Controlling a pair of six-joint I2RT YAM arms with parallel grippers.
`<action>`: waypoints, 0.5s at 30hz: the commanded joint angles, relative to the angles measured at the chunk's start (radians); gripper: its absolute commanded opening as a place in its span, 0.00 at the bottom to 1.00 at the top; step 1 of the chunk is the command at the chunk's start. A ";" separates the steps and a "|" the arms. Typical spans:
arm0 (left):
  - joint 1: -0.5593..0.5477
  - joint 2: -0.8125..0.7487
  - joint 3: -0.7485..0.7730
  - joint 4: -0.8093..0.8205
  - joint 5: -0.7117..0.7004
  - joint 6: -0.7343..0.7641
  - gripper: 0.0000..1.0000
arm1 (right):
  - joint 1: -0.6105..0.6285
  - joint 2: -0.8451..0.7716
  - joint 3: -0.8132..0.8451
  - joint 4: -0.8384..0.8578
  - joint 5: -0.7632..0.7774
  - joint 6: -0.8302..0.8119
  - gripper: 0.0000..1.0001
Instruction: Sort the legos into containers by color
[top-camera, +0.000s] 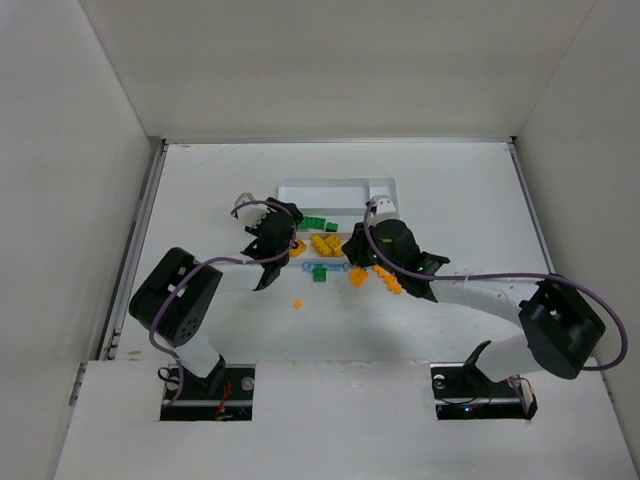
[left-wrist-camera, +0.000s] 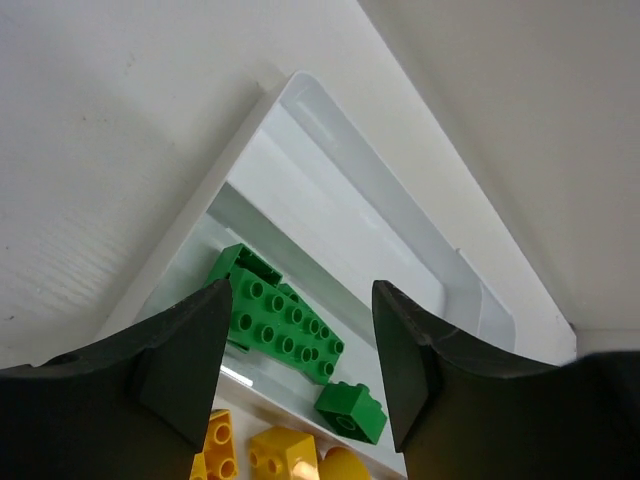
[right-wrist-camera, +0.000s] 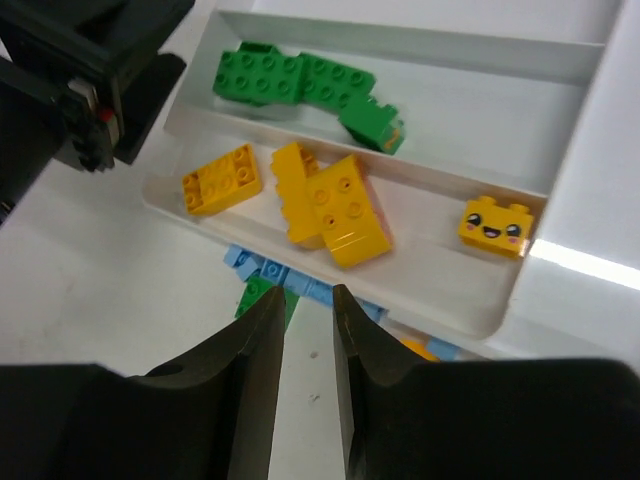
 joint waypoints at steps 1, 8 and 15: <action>-0.018 -0.119 -0.030 0.056 -0.061 0.094 0.57 | 0.072 0.034 0.077 -0.003 0.001 -0.075 0.35; -0.034 -0.287 -0.123 0.037 -0.043 0.206 0.60 | 0.179 0.111 0.121 -0.051 0.135 -0.059 0.63; -0.034 -0.513 -0.273 -0.041 0.024 0.233 0.59 | 0.236 0.223 0.158 -0.123 0.211 0.027 0.66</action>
